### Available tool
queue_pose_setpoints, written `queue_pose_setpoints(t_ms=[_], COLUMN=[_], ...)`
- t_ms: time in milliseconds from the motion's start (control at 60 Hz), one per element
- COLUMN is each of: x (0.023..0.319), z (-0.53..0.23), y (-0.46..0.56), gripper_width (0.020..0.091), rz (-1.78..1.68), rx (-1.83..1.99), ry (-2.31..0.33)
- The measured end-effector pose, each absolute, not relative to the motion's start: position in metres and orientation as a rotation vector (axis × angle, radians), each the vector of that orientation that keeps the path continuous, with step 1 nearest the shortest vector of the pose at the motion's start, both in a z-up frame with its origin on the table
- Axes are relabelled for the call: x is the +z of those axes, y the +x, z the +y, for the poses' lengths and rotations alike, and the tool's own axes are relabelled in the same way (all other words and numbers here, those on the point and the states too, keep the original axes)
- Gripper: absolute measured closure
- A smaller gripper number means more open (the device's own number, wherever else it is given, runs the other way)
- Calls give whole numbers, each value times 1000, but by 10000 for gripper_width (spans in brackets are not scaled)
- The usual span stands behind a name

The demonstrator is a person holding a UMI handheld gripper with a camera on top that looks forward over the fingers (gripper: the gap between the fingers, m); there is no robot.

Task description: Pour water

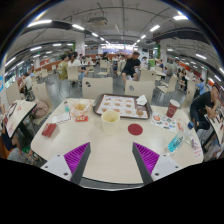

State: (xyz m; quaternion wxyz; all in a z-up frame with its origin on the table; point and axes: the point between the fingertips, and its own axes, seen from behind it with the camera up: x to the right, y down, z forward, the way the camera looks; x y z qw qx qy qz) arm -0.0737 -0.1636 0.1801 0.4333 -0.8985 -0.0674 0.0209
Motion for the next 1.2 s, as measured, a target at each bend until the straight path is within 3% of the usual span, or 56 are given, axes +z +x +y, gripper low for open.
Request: queue_pose_setpoints(t_ms=[233,567,1000,1067,1133,1200], x=[170,96,60,54,47,50], z=[-174,-187,-49,-31,-24,-19], y=[-2,161,261,262,262,260], gripper_width=[253,253,256,316,531,541], rz=[-109,-25,76,57,47,48], rx=[10,-123,-50,-34,-52,-47], ry=[-2233,-2216,-2115,-2104,-2105,-2082])
